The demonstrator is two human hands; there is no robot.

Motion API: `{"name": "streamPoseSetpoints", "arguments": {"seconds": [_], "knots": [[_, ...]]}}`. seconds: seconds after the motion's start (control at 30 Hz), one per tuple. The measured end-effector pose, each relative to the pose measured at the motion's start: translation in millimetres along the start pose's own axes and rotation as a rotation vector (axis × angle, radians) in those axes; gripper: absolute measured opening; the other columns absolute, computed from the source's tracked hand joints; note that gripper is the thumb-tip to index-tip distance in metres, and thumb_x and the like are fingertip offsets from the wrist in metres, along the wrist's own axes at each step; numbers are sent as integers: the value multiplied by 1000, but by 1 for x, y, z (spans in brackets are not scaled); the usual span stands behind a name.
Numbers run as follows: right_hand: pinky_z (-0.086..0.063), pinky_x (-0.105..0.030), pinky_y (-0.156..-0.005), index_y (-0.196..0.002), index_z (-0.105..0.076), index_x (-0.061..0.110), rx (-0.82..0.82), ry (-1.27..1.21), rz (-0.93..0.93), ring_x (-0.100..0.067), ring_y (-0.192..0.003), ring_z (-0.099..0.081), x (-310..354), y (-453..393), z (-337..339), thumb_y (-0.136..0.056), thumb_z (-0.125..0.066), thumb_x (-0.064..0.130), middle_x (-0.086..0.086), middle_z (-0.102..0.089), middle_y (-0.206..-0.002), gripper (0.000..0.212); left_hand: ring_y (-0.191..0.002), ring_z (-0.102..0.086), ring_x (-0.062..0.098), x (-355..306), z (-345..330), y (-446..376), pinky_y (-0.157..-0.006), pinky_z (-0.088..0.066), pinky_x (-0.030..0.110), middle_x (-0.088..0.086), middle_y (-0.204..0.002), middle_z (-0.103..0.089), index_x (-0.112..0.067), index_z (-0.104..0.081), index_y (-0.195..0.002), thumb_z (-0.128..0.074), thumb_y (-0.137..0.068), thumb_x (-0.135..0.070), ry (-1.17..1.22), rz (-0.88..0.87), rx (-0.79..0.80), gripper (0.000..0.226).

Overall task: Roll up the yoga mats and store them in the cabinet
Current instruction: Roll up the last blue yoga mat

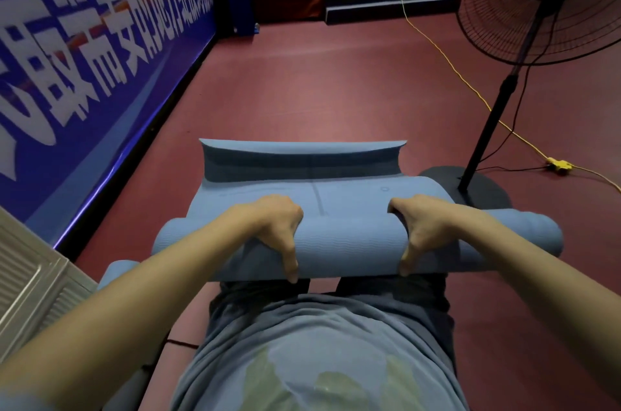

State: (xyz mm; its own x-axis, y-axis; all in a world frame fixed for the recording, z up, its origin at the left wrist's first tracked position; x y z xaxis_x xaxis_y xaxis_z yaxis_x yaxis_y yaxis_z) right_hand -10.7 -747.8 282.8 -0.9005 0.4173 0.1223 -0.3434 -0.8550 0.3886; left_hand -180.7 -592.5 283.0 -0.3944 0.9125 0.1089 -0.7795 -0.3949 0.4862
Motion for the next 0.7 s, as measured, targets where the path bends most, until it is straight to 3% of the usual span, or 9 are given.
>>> {"name": "streamPoseSetpoints", "arguments": {"seconds": [0.2, 0.33, 0.47, 0.53, 0.57, 0.63, 0.7], "knots": [[-52, -30, -85, -123, -42, 38, 1, -125, 37, -11, -100, -58, -4, 23, -19, -34, -90, 70, 15, -57, -114, 106, -80, -66, 19, -12, -14, 10, -75, -60, 36, -4, -88, -71, -20, -69, -90, -84, -24, -80, 51, -38, 74, 91], [-48, -30, -99, -125, -43, 40, -189, -319, 133, -7, -115, -53, -2, 26, -9, -39, -94, 59, 17, -52, -127, 102, -84, -69, 14, -5, -19, 6, -76, -61, 37, -12, -93, -72, -26, -68, -95, -93, -30, -65, 261, -45, 101, 79], [-47, -32, -91, -115, -63, 38, -382, -195, 218, -10, -107, -50, 1, 23, 20, -40, -88, 70, 10, -57, -109, 85, -89, -72, 12, 16, -21, -5, -82, -62, 38, -14, -100, -74, -31, -71, -102, -93, -32, -69, 284, 4, 191, 83], [-46, -34, -90, -116, -67, 35, -373, -94, 193, -13, -104, -50, 2, 18, 26, -40, -80, 78, 8, -62, -105, 89, -105, -65, 14, 19, -11, -9, -93, -58, 41, -13, -116, -66, -35, -66, -117, -87, -32, -79, 156, 9, 196, 98], [-47, -36, -88, -115, -68, 34, -355, -38, 181, -15, -102, -52, 5, 15, 28, -40, -75, 80, 8, -64, -102, 88, -117, -56, 17, 22, -3, -11, -101, -52, 43, -11, -128, -58, -35, -56, -133, -84, -30, -84, 80, 3, 167, 117], [-48, -39, -82, -97, -66, 30, -328, 72, 180, -20, -94, -53, 13, 9, 28, -47, -69, 76, 11, -64, -91, 68, -131, -42, 23, 28, 15, -13, -112, -41, 46, -7, -141, -42, -35, -24, -158, -81, -29, -87, 21, -6, 62, 150], [-48, -41, -78, -84, -60, 25, -336, 114, 188, -24, -93, -52, 20, 1, 28, -62, -70, 56, 11, -63, -88, 40, -130, -43, 23, 37, 34, -12, -111, -41, 46, -7, -141, -43, -31, -22, -158, -87, -36, -81, 71, -17, -65, 147]]}}
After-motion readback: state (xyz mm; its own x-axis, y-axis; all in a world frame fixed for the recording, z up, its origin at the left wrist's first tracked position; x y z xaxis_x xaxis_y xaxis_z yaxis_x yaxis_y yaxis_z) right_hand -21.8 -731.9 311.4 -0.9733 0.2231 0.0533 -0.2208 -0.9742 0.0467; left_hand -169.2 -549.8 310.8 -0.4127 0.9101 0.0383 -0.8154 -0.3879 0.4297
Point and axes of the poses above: each hand's wrist, its own y-axis away from the middle knuckle, its own z-axis out of the back of the hand, x = y × z, the point moved 10 cm from there along -y, towards the middle knuckle
